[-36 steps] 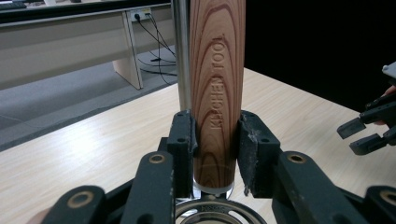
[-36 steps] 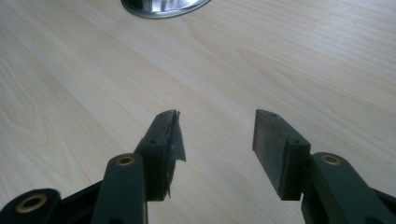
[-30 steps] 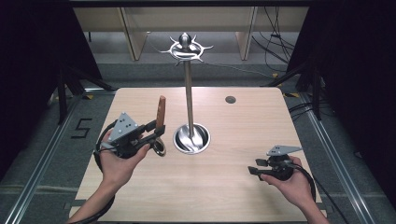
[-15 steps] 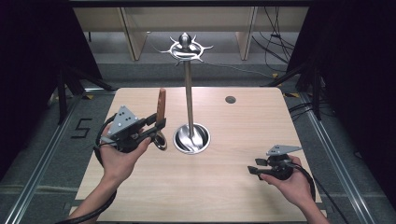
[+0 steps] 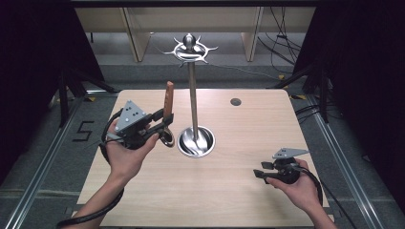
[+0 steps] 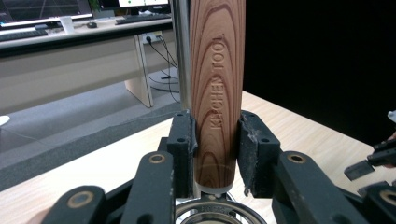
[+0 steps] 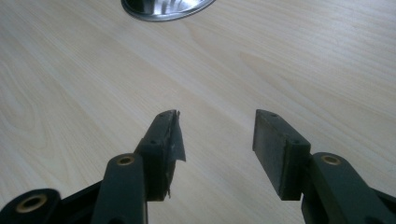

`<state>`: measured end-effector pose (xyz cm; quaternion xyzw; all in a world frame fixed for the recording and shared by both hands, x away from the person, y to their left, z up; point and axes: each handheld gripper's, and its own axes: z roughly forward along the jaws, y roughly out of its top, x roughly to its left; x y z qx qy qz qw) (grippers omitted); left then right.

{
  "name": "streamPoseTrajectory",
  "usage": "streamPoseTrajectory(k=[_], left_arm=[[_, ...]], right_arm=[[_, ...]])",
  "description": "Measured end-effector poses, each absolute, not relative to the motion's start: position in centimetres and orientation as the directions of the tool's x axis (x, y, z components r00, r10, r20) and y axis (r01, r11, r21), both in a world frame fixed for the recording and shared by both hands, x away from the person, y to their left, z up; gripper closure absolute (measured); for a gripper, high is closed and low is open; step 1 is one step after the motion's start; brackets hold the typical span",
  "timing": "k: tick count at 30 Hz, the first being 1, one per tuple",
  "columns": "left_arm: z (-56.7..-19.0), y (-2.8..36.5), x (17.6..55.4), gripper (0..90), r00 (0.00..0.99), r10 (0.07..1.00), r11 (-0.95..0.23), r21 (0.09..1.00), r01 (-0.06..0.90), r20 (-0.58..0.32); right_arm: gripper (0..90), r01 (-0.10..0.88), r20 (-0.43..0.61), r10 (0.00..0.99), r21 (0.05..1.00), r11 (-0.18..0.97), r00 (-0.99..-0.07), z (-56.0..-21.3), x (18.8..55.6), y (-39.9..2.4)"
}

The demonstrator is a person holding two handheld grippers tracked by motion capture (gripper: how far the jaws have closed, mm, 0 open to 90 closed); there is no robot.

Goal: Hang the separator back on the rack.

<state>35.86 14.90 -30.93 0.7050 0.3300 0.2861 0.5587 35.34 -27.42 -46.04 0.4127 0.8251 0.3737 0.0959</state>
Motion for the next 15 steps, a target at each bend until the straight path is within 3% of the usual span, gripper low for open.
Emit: streamPoseTrajectory(k=[12, 13, 15], left_arm=[[-30.35, 14.34, 36.18, 67.9, 0.61, 0.792, -0.135, 0.978, 0.162, 0.008], [-30.27, 14.33, 36.31, 67.9, 0.605, 0.796, -0.14, 0.978, 0.152, 0.02], [-30.21, 14.29, 36.38, 67.9, 0.606, 0.795, -0.141, 0.978, 0.152, 0.02]], right_arm=[[50.9, 0.618, 0.182, 0.761, 0.711, 0.335, -0.622, -46.27, 35.18, -27.01], [50.9, 0.6, 0.14, 0.749, 0.699, 0.389, -0.648, -46.05, 35.43, -27.47], [50.9, 0.601, 0.143, 0.747, 0.699, 0.388, -0.649, -46.03, 35.43, -27.51]])
